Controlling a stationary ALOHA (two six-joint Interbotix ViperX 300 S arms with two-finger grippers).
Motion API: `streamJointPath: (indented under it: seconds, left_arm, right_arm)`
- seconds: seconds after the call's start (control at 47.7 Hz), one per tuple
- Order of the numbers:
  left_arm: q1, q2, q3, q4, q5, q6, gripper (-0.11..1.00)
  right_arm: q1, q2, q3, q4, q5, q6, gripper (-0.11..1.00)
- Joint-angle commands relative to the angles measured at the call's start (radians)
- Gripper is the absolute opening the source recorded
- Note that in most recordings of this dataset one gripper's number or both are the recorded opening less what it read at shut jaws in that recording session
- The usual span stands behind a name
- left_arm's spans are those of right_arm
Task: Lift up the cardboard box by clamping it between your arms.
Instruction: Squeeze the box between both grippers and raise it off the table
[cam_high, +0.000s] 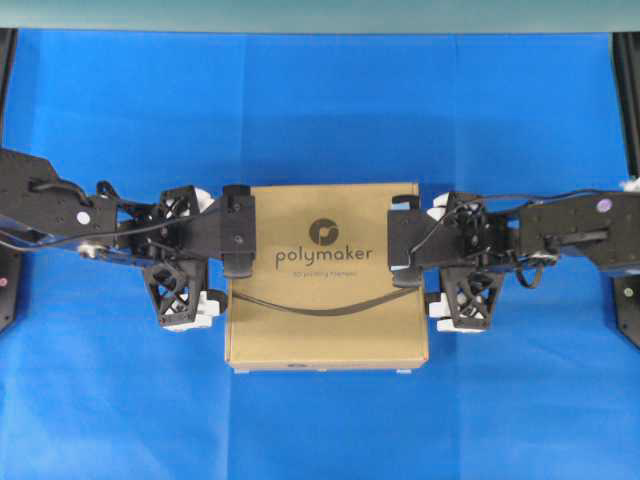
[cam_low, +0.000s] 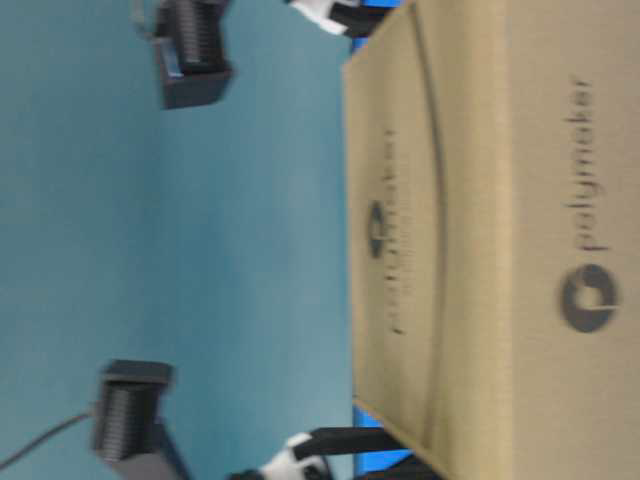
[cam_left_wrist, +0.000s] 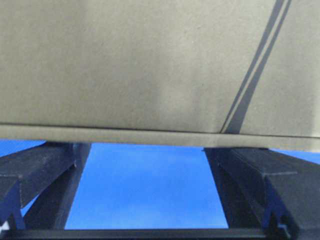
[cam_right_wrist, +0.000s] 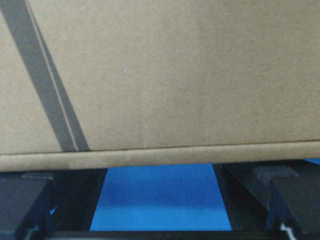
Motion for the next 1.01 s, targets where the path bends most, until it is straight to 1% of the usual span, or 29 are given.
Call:
streamJointPath:
  seconds: [0.0, 0.168, 0.252, 0.482, 0.713, 0.922, 0.985]
  left_arm:
    - [0.008, -0.064, -0.089, -0.003, 0.035, -0.002, 0.87]
    - [0.009, -0.147, -0.158, -0.005, 0.158, 0.006, 0.87]
    - [0.008, -0.178, -0.196, -0.005, 0.224, 0.006, 0.87]
    - [0.008, -0.225, -0.322, -0.003, 0.37, 0.006, 0.87]
    - [0.014, -0.236, -0.454, 0.0, 0.505, 0.009, 0.87]
    - [0.014, -0.23, -0.569, 0.0, 0.621, 0.009, 0.87]
    - [0.017, -0.227, -0.604, 0.002, 0.647, 0.009, 0.87]
  right_arm:
    - [-0.005, -0.069, -0.087, 0.009, 0.034, 0.012, 1.0]
    - [-0.005, -0.135, -0.156, 0.017, 0.158, 0.015, 1.0]
    - [-0.002, -0.164, -0.206, 0.021, 0.242, 0.015, 1.0]
    - [0.0, -0.213, -0.333, 0.021, 0.425, 0.017, 1.0]
    - [0.002, -0.236, -0.449, 0.021, 0.548, 0.018, 1.0]
    - [0.002, -0.235, -0.586, 0.021, 0.655, 0.017, 1.0]
    - [0.002, -0.233, -0.606, 0.021, 0.681, 0.015, 1.0]
